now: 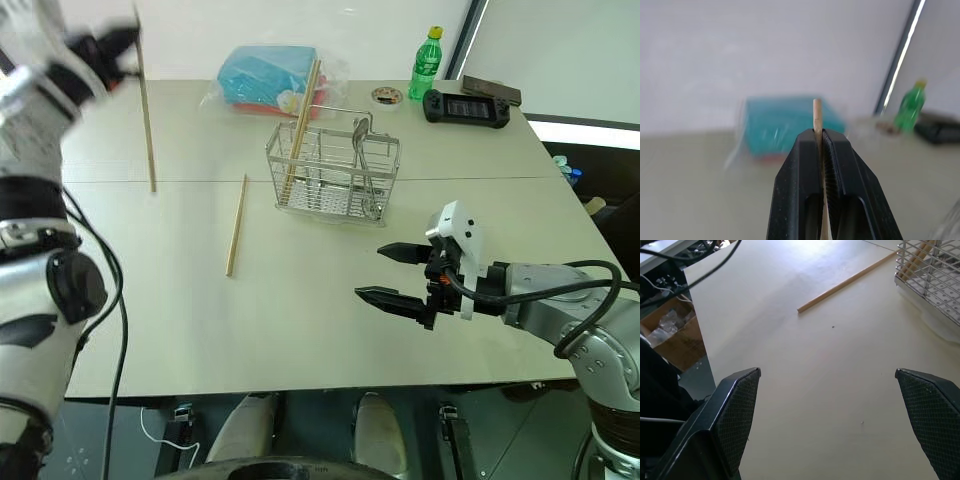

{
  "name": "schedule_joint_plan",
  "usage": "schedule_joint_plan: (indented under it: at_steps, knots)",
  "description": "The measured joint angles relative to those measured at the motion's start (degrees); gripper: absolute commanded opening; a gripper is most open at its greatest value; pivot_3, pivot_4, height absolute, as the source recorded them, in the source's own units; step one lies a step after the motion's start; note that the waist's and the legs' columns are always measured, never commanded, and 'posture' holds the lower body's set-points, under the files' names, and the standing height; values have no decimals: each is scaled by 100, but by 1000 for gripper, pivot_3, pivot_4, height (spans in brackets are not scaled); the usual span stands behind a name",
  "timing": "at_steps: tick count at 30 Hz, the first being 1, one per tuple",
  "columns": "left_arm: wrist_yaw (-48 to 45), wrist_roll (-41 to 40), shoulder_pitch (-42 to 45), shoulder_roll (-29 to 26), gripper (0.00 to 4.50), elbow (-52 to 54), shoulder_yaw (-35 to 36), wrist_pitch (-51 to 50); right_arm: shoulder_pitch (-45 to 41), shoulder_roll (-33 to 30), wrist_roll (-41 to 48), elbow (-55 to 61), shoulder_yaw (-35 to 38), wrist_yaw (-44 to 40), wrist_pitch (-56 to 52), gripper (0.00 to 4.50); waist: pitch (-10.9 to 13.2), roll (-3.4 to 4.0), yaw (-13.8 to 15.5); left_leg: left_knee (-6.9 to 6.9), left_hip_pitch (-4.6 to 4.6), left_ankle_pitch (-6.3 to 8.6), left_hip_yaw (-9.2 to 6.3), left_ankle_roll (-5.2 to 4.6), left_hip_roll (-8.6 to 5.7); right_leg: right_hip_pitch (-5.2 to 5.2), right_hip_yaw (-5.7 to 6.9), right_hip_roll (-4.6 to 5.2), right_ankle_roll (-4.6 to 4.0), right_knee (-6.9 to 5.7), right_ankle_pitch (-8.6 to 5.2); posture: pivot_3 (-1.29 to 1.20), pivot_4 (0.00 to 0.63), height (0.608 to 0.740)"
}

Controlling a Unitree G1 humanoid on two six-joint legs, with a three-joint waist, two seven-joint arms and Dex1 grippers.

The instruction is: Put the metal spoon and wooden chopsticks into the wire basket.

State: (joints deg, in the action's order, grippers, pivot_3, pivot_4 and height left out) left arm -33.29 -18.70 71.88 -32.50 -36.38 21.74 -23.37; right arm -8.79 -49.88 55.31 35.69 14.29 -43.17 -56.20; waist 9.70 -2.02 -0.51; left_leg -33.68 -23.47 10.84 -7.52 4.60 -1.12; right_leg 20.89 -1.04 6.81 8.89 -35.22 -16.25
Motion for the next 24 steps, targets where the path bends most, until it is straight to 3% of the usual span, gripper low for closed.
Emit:
schedule_joint_plan:
  at_steps: [3,12,24]
  knots:
    - [308,-182,405,386,120,80,73,371,2,0,2,-4,2,5,0,4500,-5,10,-9,1,11,0,0,0,0,-7,1,0,1,-3,0,0,150,731]
    - [472,-324,1041,1618,120,-1242,-2,1686,75,60,286,128,53,365,-32,4500,-3,7,-11,-7,2,2,1,-4,-1,-5,1,-1,5,2,-1,0,150,731]
    - [71,-310,1036,2004,120,-2001,-164,2227,813,147,858,693,445,1122,-15,4500,0,5,0,-10,-1,2,1,-5,-1,-6,2,-1,4,4,-1,0,150,731]
